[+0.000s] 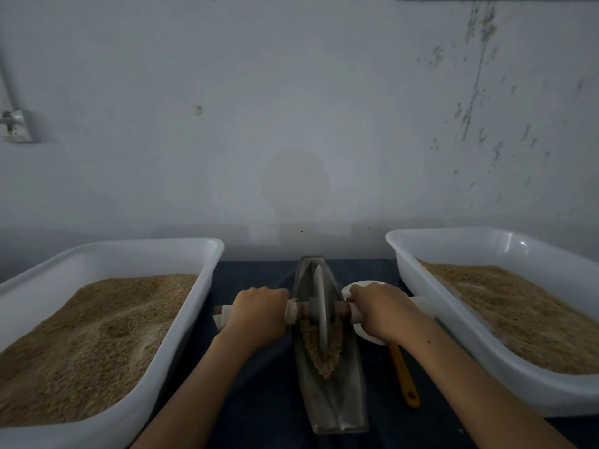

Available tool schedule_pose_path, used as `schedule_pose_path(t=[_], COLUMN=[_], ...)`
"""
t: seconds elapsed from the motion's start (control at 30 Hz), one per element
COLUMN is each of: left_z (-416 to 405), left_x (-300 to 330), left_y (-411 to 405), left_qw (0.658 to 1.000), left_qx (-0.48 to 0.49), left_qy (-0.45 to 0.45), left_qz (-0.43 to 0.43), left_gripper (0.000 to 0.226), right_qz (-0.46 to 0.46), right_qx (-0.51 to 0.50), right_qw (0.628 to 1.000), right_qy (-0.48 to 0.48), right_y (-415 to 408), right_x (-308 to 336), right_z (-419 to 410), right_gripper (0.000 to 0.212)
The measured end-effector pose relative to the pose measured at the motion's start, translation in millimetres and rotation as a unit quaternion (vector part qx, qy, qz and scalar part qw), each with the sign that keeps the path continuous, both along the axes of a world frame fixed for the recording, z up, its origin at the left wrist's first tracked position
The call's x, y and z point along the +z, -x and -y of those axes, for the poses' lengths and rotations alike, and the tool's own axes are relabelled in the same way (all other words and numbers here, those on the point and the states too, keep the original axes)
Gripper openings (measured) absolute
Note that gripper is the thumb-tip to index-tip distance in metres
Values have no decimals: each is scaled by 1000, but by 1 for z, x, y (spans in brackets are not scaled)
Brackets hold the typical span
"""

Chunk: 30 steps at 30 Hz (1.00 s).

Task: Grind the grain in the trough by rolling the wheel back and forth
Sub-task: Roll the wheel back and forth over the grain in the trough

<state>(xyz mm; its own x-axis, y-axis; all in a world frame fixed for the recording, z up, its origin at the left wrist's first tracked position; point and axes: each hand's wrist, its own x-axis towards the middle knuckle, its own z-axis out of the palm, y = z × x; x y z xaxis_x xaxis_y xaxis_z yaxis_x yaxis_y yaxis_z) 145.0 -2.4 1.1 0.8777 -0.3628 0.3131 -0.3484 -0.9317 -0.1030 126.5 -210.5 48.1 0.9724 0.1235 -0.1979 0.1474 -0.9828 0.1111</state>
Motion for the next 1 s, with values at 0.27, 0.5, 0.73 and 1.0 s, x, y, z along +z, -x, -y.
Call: schedule_pose_path(t=[0.27, 0.5, 0.73, 1.0], left_z=[0, 2, 0, -3], left_x=[1, -4, 11, 24], left_y=[-9, -8, -6, -3], left_qw=[1000, 997, 999, 971], left_qx=[-1, 16, -16, -15], left_qy=[11, 60, 4, 10], left_qz=[-12, 41, -47, -240], left_gripper=[24, 21, 18, 15], right_qz=[185, 275, 20, -54], right_qx=[56, 82, 34, 43], right_qw=[980, 956, 997, 996], right_qy=[-54, -51, -62, -65], right_y=[-13, -22, 2, 9], right_x=[-29, -42, -5, 5], right_z=[10, 8, 11, 17], right_gripper=[23, 20, 49, 32])
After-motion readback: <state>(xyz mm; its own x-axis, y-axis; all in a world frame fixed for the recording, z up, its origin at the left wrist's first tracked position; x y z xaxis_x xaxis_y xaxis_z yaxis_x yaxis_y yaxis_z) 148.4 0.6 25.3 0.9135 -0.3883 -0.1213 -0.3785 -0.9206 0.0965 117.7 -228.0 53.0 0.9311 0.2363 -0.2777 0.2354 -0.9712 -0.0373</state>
